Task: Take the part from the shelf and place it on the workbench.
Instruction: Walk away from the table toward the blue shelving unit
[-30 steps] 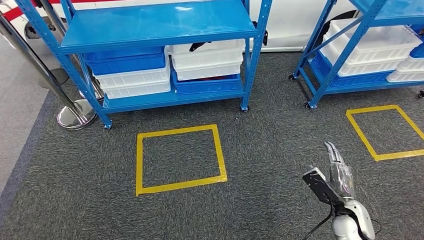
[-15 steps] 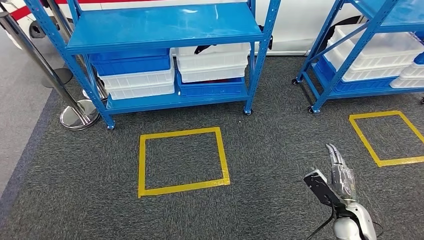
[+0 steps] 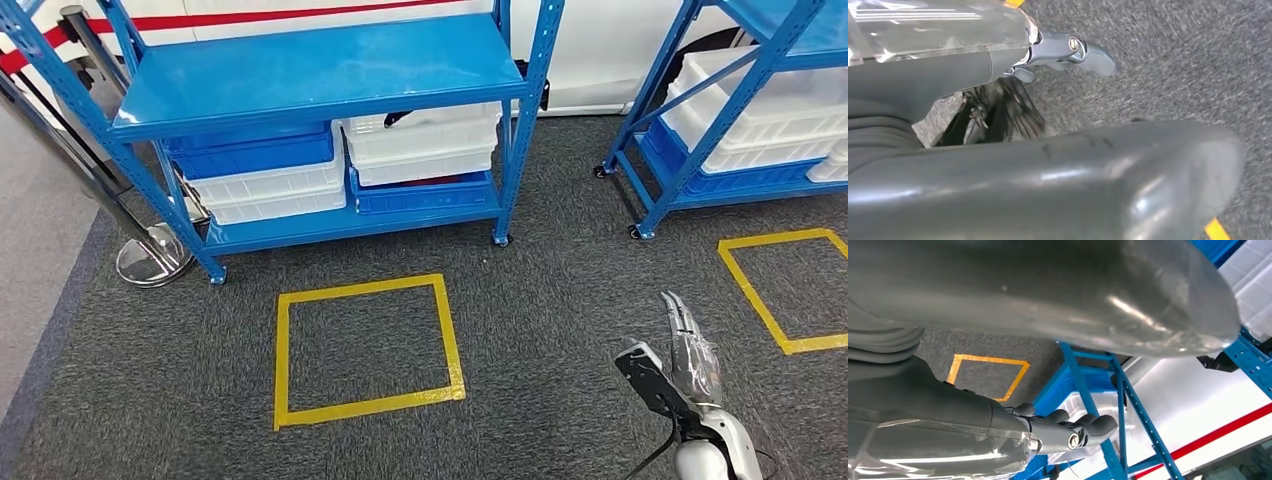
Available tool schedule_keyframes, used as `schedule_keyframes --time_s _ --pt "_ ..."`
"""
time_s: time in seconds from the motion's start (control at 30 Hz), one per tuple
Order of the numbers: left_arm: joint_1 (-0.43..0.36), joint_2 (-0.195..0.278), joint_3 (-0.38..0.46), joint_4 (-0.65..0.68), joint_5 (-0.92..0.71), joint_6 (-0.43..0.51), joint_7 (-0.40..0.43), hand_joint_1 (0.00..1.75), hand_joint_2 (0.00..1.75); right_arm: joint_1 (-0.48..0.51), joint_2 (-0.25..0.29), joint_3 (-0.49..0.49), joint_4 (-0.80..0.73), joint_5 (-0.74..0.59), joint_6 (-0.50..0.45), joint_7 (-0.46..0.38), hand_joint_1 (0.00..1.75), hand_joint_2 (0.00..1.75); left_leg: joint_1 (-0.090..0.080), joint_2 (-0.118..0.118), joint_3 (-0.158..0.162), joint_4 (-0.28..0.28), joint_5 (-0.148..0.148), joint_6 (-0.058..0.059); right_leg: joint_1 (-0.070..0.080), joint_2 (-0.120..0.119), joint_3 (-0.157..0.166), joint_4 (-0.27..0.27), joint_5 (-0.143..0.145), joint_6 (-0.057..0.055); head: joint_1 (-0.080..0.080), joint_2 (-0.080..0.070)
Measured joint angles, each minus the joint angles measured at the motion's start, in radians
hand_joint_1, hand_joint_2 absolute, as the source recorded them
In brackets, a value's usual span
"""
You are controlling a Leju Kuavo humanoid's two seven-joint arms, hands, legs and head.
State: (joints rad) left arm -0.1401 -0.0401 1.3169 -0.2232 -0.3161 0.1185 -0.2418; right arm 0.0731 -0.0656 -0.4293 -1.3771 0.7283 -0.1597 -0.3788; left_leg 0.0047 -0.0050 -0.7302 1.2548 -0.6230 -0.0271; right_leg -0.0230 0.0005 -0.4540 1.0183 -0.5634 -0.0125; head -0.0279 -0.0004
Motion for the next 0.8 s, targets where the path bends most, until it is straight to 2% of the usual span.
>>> schedule_keyframes --time_s 0.03,0.1,0.13,0.17,0.2,0.23,0.27,0.3,0.33,0.37,0.4,0.43,0.47,0.5,0.53,0.6,0.63,0.67,0.7,0.73,0.77,0.8 --pt "0.003 0.0 0.0 0.0 0.0 0.001 0.0 0.0 0.0 0.001 0.0 0.0 0.0 -0.001 0.002 0.0 0.0 0.0 0.001 0.002 -0.005 -0.053 0.041 0.001 -0.002 0.001 0.023 -0.001 -0.02 0.004 0.0 0.0" --pt "0.011 0.0 0.0 0.0 0.0 0.002 0.001 0.0 0.0 0.004 0.001 -0.001 0.001 -0.003 0.007 -0.001 0.0 0.0 -0.003 0.01 -0.006 -0.151 0.195 0.012 -0.003 0.002 0.066 -0.004 -0.06 0.015 0.0 0.0" --pt "0.013 0.0 0.0 0.0 0.001 0.004 0.001 0.0 0.0 0.004 0.001 -0.002 0.002 -0.004 0.01 -0.002 0.0 0.0 -0.006 0.012 -0.002 -0.175 0.251 0.02 -0.002 0.002 0.086 -0.012 -0.077 0.022 0.001 0.0" --pt "0.013 0.0 0.0 0.0 0.001 0.005 0.001 0.0 0.0 0.003 0.002 -0.004 0.0 -0.004 0.012 -0.003 0.0 0.0 -0.01 0.012 0.006 -0.183 0.273 0.029 -0.001 0.003 0.104 -0.016 -0.082 0.03 0.0 0.0" --pt "0.009 0.0 0.0 0.0 0.002 0.006 0.001 0.0 0.0 0.0 0.001 -0.005 -0.002 -0.004 0.014 -0.005 0.0 0.0 -0.011 0.009 0.021 -0.183 0.255 0.038 -0.001 0.003 0.111 -0.009 -0.072 0.039 0.0 0.0" --pt "0.005 0.0 0.0 0.0 0.002 0.007 0.0 0.0 0.0 -0.005 0.001 -0.006 -0.004 -0.004 0.014 -0.006 0.0 0.0 -0.011 0.006 0.04 -0.193 0.243 0.046 -0.002 0.003 0.105 0.024 -0.049 0.045 0.0 0.0" --pt "0.002 0.0 0.0 0.0 0.003 0.007 0.0 0.0 0.0 -0.01 0.0 -0.007 -0.005 -0.004 0.015 -0.008 0.0 0.0 -0.009 0.004 0.066 -0.207 0.23 0.053 -0.003 0.003 0.078 0.084 -0.013 0.048 0.0 0.0" --pt "-0.001 0.0 -0.001 0.0 0.003 0.007 -0.001 0.0 0.0 -0.013 0.0 -0.008 -0.005 -0.004 0.015 -0.008 0.0 0.0 -0.007 0.001 0.095 -0.223 0.218 0.059 -0.004 0.003 0.031 0.158 0.015 0.05 0.0 0.0" --pt "-0.001 0.0 -0.001 0.0 0.003 0.006 -0.001 0.0 0.0 -0.014 -0.001 -0.009 -0.004 -0.004 0.016 -0.008 0.0 0.0 -0.005 -0.001 0.125 -0.239 0.205 0.063 -0.004 0.003 -0.025 0.227 0.021 0.051 0.0 0.0" --pt "-0.001 0.0 -0.001 0.0 0.003 0.006 -0.001 0.0 0.0 -0.013 -0.001 -0.011 -0.003 -0.004 0.016 -0.008 0.0 0.0 -0.005 -0.003 0.155 -0.252 0.19 0.066 -0.003 0.003 -0.082 0.275 0.003 0.052 0.0 0.0" --pt "0.0 0.0 -0.001 0.0 0.003 0.005 -0.001 0.0 0.0 -0.012 0.0 -0.012 -0.001 -0.004 0.017 -0.008 0.0 0.0 -0.005 -0.007 0.185 -0.264 0.174 0.066 -0.002 0.003 -0.133 0.299 -0.04 0.053 0.0 0.0" --pt "0.001 0.0 -0.001 0.0 0.003 0.005 -0.001 0.0 0.0 -0.011 0.0 -0.013 0.0 -0.004 0.017 -0.007 0.0 0.0 -0.006 -0.011 0.215 -0.272 0.157 0.067 -0.001 0.003 -0.175 0.299 -0.09 0.053 0.0 0.0" --pt "0.003 0.0 -0.001 0.0 0.003 0.005 -0.001 0.0 0.0 -0.01 0.001 -0.013 0.0 -0.004 0.017 -0.007 0.0 0.0 -0.006 -0.014 0.245 -0.279 0.138 0.066 0.0 0.003 -0.209 0.28 -0.126 0.052 0.0 0.0" --pt "0.005 -0.001 -0.001 0.0 0.003 0.004 -0.001 0.0 0.0 -0.008 0.002 -0.013 0.0 -0.004 0.017 -0.007 0.0 0.0 -0.006 -0.017 0.275 -0.283 0.117 0.065 0.001 0.003 -0.237 0.247 -0.136 0.051 0.0 0.0" --pt "0.007 -0.001 -0.001 0.0 0.003 0.004 -0.001 0.0 0.0 -0.006 0.002 -0.014 0.001 -0.004 0.017 -0.007 0.0 0.0 -0.006 -0.018 0.303 -0.286 0.095 0.064 0.002 0.002 -0.258 0.197 -0.097 0.048 0.0 0.0" --pt "0.014 -0.004 -0.001 0.001 0.003 0.004 -0.001 0.0 0.0 0.001 0.003 -0.017 0.003 -0.004 0.017 -0.007 0.0 0.0 -0.008 -0.023 0.349 -0.285 0.047 0.059 0.009 0.001 -0.289 0.078 0.109 0.036 0.0 0.0" --pt "0.015 -0.006 -0.002 0.001 0.002 0.004 -0.001 0.0 0.0 0.005 0.004 -0.018 0.003 -0.004 0.017 -0.006 0.0 0.0 -0.009 -0.025 0.369 -0.289 0.023 0.055 0.014 0.001 -0.295 0.041 0.196 0.029 0.001 0.0" --pt "0.015 -0.008 -0.002 0.001 0.001 0.005 0.0 0.0 0.0 0.008 0.005 -0.019 0.001 -0.003 0.017 -0.006 0.0 0.0 -0.01 -0.027 0.391 -0.291 0.007 0.049 0.017 0.002 -0.295 0.023 0.244 0.022 0.001 0.0" --pt "0.011 -0.008 -0.003 0.001 0.0 0.005 0.0 0.0 0.0 0.009 0.005 -0.021 -0.003 -0.002 0.017 -0.006 0.0 0.0 -0.012 -0.028 0.402 -0.284 0.006 0.043 0.019 0.004 -0.285 0.026 0.237 0.016 0.0 0.001" --pt "0.005 -0.007 -0.004 0.001 -0.001 0.006 0.0 0.0 0.0 0.008 0.006 -0.022 -0.009 -0.001 0.017 -0.006 0.0 0.0 -0.011 -0.026 0.401 -0.257 0.02 0.038 0.017 0.005 -0.269 0.029 0.216 0.009 0.0 0.001" --pt "-0.001 -0.007 -0.004 0.001 -0.001 0.007 0.0 0.0 0.0 0.007 0.006 -0.023 -0.015 0.0 0.017 -0.007 0.0 0.0 -0.011 -0.021 0.38 -0.199 0.05 0.034 0.014 0.006 -0.247 0.025 0.197 0.002 0.0 0.001" --pt "-0.008 -0.007 -0.004 0.001 -0.002 0.006 0.0 0.0 0.0 0.006 0.007 -0.025 -0.019 0.003 0.02 -0.008 0.0 0.0 -0.01 -0.016 0.337 -0.123 0.076 0.03 0.013 0.006 -0.223 0.02 0.18 -0.004 -0.001 0.001"
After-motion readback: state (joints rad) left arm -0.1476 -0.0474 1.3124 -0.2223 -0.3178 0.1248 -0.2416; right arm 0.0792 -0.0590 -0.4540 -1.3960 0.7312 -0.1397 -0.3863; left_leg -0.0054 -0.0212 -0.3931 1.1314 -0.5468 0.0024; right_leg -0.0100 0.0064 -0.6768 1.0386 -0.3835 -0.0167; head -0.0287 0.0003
